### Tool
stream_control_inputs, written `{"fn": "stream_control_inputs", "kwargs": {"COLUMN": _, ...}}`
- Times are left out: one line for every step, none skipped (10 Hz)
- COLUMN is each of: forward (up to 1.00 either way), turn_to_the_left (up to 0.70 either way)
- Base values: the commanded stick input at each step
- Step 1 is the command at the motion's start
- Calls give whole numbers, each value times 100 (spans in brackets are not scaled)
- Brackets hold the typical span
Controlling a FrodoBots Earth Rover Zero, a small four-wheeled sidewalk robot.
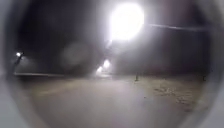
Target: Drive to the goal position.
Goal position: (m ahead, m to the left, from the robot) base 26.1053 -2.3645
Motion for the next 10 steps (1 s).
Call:
{"fn": "stream_control_inputs", "kwargs": {"forward": 100, "turn_to_the_left": 6}}
{"fn": "stream_control_inputs", "kwargs": {"forward": 100, "turn_to_the_left": 6}}
{"fn": "stream_control_inputs", "kwargs": {"forward": 100, "turn_to_the_left": 6}}
{"fn": "stream_control_inputs", "kwargs": {"forward": 100, "turn_to_the_left": 6}}
{"fn": "stream_control_inputs", "kwargs": {"forward": 100, "turn_to_the_left": 6}}
{"fn": "stream_control_inputs", "kwargs": {"forward": 100, "turn_to_the_left": 6}}
{"fn": "stream_control_inputs", "kwargs": {"forward": 100, "turn_to_the_left": 6}}
{"fn": "stream_control_inputs", "kwargs": {"forward": 100, "turn_to_the_left": 6}}
{"fn": "stream_control_inputs", "kwargs": {"forward": 100, "turn_to_the_left": 6}}
{"fn": "stream_control_inputs", "kwargs": {"forward": 100, "turn_to_the_left": 6}}
